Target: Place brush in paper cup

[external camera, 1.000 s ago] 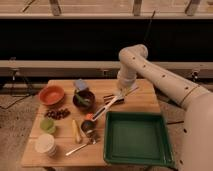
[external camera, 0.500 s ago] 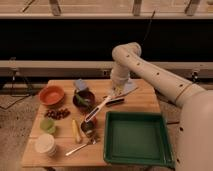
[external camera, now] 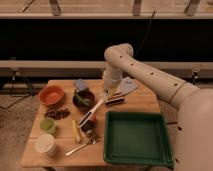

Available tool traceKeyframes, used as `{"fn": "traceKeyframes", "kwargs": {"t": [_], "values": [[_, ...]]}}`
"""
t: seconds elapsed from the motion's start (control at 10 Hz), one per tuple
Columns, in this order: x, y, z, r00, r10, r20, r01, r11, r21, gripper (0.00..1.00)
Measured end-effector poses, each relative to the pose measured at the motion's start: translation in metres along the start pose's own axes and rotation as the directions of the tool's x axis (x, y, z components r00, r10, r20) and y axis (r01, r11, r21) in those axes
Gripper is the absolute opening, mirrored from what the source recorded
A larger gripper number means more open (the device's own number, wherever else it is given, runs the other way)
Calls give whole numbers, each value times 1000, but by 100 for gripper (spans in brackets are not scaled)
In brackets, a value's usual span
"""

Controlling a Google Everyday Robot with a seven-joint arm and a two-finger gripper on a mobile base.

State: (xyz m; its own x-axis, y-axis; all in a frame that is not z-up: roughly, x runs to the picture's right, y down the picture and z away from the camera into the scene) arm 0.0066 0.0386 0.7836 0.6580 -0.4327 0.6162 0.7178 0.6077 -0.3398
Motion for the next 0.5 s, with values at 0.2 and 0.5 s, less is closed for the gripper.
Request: {"fn": "traceKeyframes", "kwargs": {"t": [0.2, 0.5], "values": [[-1, 2, -1, 1000, -2, 4, 2, 1000, 1, 0], [-2, 1, 0, 1000, -4, 4, 4, 1000, 1, 0]]}}
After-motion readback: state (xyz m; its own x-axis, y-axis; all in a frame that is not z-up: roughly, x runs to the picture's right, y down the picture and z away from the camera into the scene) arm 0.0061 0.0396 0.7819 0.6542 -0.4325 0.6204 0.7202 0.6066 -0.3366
